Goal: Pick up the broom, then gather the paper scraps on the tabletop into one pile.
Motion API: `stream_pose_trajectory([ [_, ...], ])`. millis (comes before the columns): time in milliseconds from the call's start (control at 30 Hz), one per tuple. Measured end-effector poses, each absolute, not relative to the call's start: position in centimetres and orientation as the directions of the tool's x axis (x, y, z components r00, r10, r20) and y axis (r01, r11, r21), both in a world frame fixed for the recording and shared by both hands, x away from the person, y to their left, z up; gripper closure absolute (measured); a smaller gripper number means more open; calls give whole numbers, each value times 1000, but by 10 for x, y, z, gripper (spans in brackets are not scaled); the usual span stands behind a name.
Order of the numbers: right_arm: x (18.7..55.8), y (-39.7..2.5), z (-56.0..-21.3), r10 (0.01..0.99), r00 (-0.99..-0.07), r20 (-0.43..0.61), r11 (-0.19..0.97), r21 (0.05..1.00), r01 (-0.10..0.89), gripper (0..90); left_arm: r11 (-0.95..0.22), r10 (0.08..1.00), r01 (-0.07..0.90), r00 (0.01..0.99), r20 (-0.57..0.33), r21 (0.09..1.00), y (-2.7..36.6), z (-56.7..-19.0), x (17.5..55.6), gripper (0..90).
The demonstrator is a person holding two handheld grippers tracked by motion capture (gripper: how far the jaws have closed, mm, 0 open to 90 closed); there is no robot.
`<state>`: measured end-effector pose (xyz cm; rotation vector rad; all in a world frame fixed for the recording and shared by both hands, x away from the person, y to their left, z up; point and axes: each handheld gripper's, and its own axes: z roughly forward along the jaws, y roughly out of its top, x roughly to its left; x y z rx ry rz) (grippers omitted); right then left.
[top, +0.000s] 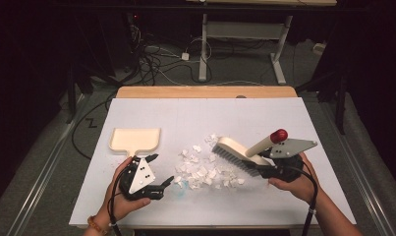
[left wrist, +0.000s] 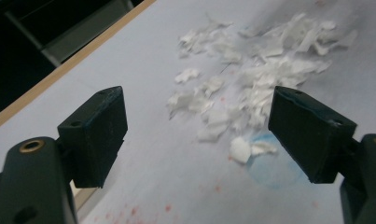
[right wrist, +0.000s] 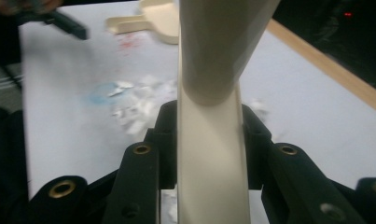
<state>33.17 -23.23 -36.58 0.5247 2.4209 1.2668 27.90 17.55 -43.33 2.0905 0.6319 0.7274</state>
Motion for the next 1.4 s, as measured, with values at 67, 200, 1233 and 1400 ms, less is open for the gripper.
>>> stream_pose_trajectory([
  [67,335,-236,-365,520,-840,-153,525,833,174,676,-523,670,205,699,250,827,183,-438,273,188],
  [200,340,-246,-363,583,-796,-166,511,836,200,676,-533,691,231,674,261,814,194,-449,264,180],
  [1233,448,-230,-419,723,-639,-261,584,724,366,677,-537,707,301,670,226,789,199,-464,268,182],
  [1400,457,-204,-422,692,-662,-289,622,703,344,677,-514,710,313,678,191,799,201,-464,268,182],
])
